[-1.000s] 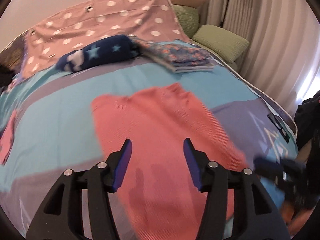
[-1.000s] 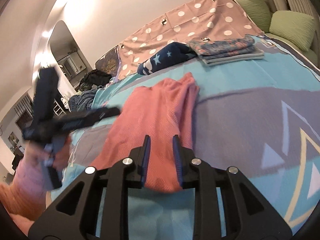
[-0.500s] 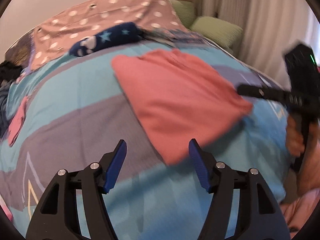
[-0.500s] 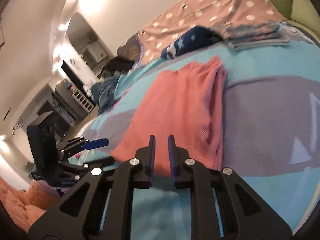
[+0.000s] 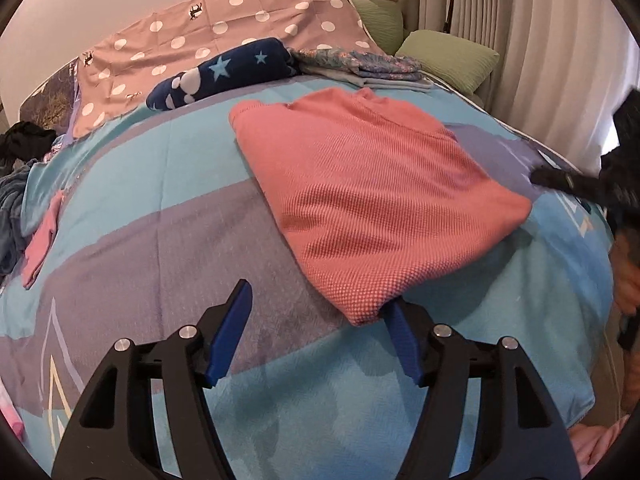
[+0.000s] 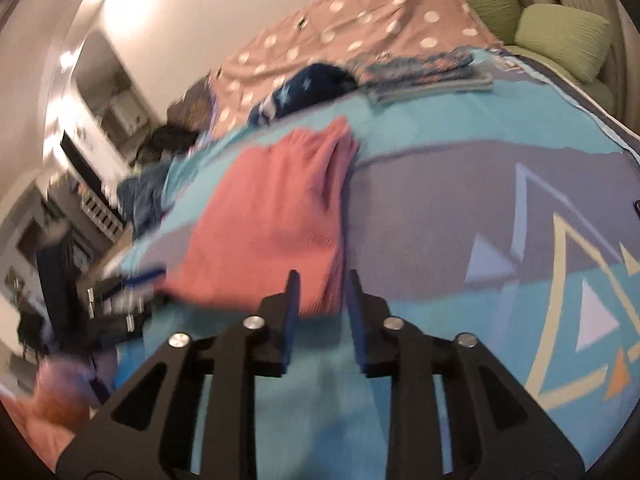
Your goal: Fold small clothes
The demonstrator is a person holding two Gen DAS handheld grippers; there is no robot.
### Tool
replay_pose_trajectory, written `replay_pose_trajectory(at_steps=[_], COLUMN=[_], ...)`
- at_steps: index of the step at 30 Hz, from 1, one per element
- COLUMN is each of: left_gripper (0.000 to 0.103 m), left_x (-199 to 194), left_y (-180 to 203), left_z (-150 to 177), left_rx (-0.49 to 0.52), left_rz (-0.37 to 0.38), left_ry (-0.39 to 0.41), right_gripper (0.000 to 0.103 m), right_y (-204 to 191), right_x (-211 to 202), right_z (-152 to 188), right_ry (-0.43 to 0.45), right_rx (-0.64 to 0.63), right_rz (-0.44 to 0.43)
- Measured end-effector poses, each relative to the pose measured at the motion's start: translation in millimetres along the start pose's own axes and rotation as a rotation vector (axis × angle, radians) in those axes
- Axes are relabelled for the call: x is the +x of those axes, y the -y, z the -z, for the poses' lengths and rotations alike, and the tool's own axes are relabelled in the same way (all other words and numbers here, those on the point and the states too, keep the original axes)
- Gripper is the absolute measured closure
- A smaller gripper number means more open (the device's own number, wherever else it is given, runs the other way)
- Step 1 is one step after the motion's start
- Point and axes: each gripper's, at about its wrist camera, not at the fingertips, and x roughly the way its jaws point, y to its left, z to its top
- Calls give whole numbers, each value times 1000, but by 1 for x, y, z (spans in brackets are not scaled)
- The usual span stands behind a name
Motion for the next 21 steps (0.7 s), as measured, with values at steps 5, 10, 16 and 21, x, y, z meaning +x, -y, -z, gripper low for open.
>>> replay_pose_trajectory(at_steps=[5, 10, 16, 21], left_gripper=[37, 37, 37, 37], left_x=[-7, -7, -5, -1], left_y=[2, 0, -5, -13], left_z=[-9, -15, -7, 7], left_rx=[-23, -41, -60, -114], left_rz=[22, 18, 30, 72], left_ry=[30, 38, 17, -25], right_gripper=[59, 59, 59, 59], right_y=[-21, -12, -13, -8], right_x=[20, 28, 25, 28], right_z=[13, -7, -17, 0], right_ry=[-75, -18, 2, -59], right_rx=[-113, -40, -33, -19], right_rz=[67, 71, 65, 71])
